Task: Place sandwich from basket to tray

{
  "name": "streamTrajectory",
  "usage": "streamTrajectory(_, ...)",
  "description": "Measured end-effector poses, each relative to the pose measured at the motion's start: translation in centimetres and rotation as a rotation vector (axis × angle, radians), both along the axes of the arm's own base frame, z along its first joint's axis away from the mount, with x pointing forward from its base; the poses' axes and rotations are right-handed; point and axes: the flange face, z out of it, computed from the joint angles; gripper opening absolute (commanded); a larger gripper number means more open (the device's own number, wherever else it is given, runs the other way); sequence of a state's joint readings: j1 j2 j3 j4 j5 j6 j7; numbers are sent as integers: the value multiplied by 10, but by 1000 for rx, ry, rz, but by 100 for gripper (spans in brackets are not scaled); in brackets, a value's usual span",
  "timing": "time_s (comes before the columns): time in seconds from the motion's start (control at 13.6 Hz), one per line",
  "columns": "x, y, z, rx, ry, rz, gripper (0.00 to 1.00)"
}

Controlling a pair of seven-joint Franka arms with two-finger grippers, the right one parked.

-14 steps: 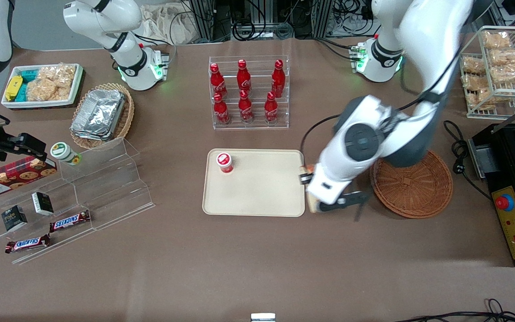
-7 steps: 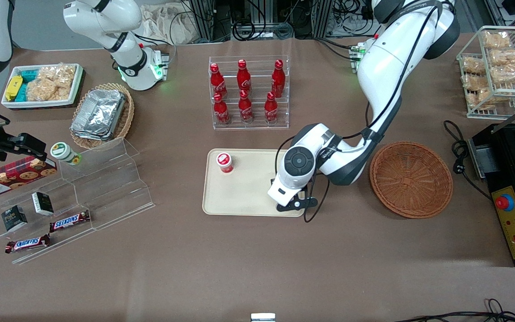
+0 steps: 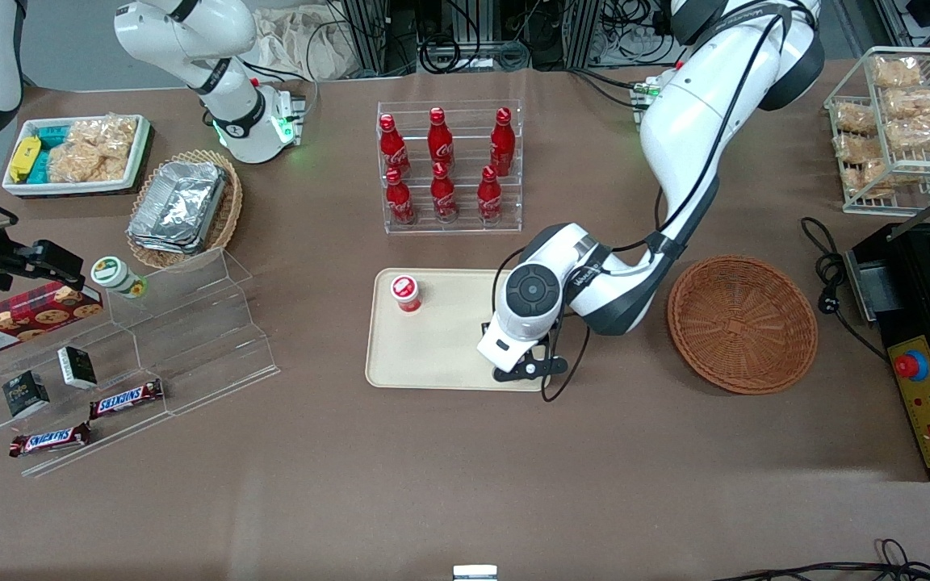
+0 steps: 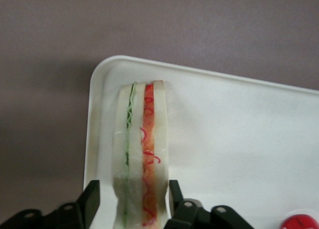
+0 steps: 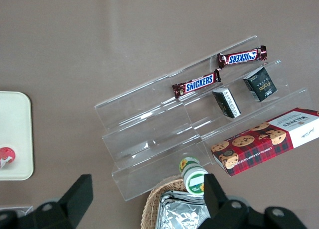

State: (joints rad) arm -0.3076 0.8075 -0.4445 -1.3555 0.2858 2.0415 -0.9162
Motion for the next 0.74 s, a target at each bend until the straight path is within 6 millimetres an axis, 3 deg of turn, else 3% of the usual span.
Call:
streamTrajectory(0.07,9,7,16,-3,-21,15,100)
streamTrajectory(0.22,29,42,64,25,-42,66,100)
streamTrajectory(0.44,40,107,160,51,-75,154,100)
streamTrajectory(0.59,24,140,195,68,-98,166,100)
streamTrajectory(0.74,-7,167,201,56,-103,117,100)
